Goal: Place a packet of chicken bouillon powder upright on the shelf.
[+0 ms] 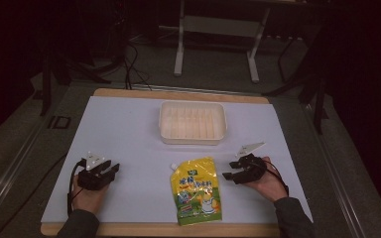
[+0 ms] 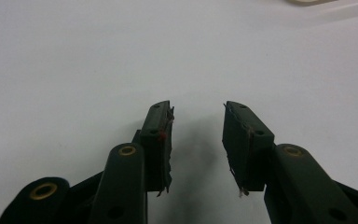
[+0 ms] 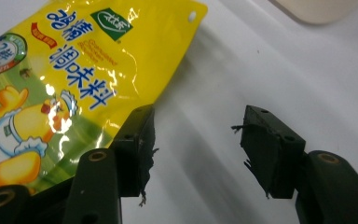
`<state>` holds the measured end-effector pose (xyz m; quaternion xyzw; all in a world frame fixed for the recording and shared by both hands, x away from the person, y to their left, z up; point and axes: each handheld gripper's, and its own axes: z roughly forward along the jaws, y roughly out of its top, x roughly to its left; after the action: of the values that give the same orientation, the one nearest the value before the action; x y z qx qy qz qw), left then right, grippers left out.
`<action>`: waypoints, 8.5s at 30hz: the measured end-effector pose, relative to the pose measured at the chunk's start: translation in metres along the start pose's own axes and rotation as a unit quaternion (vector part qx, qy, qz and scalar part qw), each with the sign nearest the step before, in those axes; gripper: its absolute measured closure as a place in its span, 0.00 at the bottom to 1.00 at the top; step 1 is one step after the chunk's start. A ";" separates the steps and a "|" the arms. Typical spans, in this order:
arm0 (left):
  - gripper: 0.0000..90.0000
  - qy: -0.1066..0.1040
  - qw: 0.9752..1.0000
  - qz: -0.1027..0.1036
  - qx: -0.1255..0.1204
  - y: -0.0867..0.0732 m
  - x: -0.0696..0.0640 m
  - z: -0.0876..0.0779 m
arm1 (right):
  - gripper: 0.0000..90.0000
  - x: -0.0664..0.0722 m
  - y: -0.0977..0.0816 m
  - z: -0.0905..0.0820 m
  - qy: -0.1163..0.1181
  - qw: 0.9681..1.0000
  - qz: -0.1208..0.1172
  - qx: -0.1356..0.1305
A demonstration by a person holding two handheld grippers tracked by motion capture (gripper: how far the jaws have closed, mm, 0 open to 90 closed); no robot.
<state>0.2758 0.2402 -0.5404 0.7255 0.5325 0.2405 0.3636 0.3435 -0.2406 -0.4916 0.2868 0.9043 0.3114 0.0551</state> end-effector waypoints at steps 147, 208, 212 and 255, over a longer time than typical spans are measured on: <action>0.65 0.016 1.000 0.007 0.002 0.000 -0.003 0.001 | 0.92 0.015 0.040 -0.069 0.118 0.988 -0.028 -0.096; 0.65 0.019 1.000 0.008 -0.001 0.000 -0.003 0.000 | 1.00 0.031 0.011 -0.052 0.112 0.973 0.014 -0.201; 0.64 0.019 1.000 0.008 -0.001 0.000 -0.003 0.000 | 1.00 0.030 0.011 -0.053 0.097 0.973 0.026 -0.207; 0.63 0.020 1.000 0.008 -0.008 -0.001 -0.003 -0.001 | 1.00 0.029 0.012 -0.057 -0.023 0.961 0.088 -0.261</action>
<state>0.2735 0.2376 -0.5401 0.7220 0.5318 0.2616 0.3569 0.3096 -0.2473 -0.4365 0.3484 0.7613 0.5332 0.1213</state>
